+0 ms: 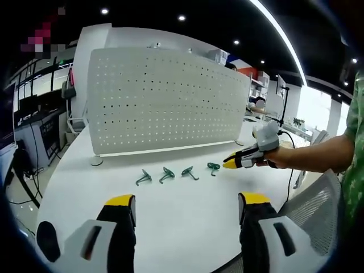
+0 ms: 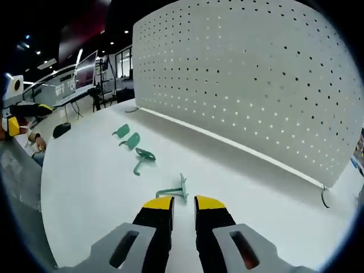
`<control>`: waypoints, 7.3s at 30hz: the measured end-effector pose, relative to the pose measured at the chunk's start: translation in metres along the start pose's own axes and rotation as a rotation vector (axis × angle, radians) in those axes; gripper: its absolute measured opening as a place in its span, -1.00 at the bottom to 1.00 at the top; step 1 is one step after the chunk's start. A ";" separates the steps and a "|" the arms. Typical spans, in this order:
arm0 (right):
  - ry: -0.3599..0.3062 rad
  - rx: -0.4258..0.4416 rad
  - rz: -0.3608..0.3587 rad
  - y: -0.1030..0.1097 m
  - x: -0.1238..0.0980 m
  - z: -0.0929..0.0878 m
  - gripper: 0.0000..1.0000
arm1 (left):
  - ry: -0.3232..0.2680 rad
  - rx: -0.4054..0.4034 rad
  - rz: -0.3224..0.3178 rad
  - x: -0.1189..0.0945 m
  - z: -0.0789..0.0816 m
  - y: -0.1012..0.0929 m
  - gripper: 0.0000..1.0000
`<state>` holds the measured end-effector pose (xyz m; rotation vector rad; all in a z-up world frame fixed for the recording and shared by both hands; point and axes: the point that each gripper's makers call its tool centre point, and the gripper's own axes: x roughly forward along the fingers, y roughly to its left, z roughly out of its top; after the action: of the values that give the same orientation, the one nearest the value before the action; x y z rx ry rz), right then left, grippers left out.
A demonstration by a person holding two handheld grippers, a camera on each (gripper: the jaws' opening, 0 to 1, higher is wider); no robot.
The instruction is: Insert the hook assembly into the mounting plate slot until the hook locks in place.
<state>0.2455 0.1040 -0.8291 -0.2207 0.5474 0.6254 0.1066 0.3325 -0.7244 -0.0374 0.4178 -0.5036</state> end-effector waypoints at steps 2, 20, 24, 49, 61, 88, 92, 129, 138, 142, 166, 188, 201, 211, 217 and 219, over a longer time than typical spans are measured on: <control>0.002 -0.001 0.000 0.000 0.000 0.000 -0.76 | 0.001 0.000 0.000 0.000 0.000 0.000 0.51; 0.020 -0.039 0.022 0.003 0.013 -0.004 -0.89 | 0.015 0.001 -0.005 0.001 -0.004 0.000 0.48; 0.016 -0.051 0.027 0.005 0.013 -0.004 -0.91 | 0.018 0.001 -0.006 0.002 -0.005 0.000 0.48; -0.009 -0.067 0.010 -0.001 0.013 0.004 -1.00 | 0.022 0.009 -0.017 0.002 -0.005 -0.002 0.46; -0.029 -0.039 0.000 -0.003 0.007 0.011 -1.00 | 0.023 0.011 -0.021 0.002 -0.005 -0.003 0.46; 0.009 -0.078 -0.025 -0.008 0.016 -0.004 -0.93 | 0.031 0.010 -0.025 0.003 -0.006 -0.003 0.44; 0.008 -0.083 -0.028 -0.009 0.017 -0.004 -0.98 | 0.031 0.009 -0.026 0.003 -0.006 -0.004 0.43; -0.002 -0.020 0.005 0.007 -0.030 0.038 -1.00 | 0.044 0.144 -0.102 0.006 -0.003 -0.027 0.35; -0.031 -0.027 0.060 0.030 -0.042 0.077 -1.00 | -0.004 0.290 -0.162 0.015 0.010 -0.051 0.29; -0.043 -0.024 0.099 0.046 -0.048 0.091 -1.00 | -0.050 0.360 -0.192 0.016 0.022 -0.058 0.23; -0.019 0.163 0.293 0.107 -0.067 0.125 -1.00 | -0.114 0.597 -0.293 0.063 0.054 -0.072 0.05; 0.018 0.210 0.380 0.125 -0.072 0.131 -1.00 | -0.146 0.656 -0.326 0.074 0.063 -0.075 -0.42; 0.035 0.238 0.415 0.131 -0.072 0.130 -1.00 | -0.152 0.644 -0.357 0.077 0.061 -0.080 -0.66; 0.032 0.257 0.429 0.134 -0.074 0.132 -1.00 | -0.166 0.652 -0.373 0.078 0.061 -0.084 -0.80; 0.036 0.266 0.429 0.135 -0.075 0.132 -1.00 | -0.165 0.648 -0.373 0.078 0.061 -0.084 -0.82; 0.037 0.275 0.429 0.135 -0.075 0.132 -1.00 | -0.166 0.655 -0.376 0.078 0.060 -0.085 -0.86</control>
<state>0.1682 0.2210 -0.6821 0.1505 0.7169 0.9530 0.1533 0.2165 -0.6872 0.4789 0.0657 -0.9815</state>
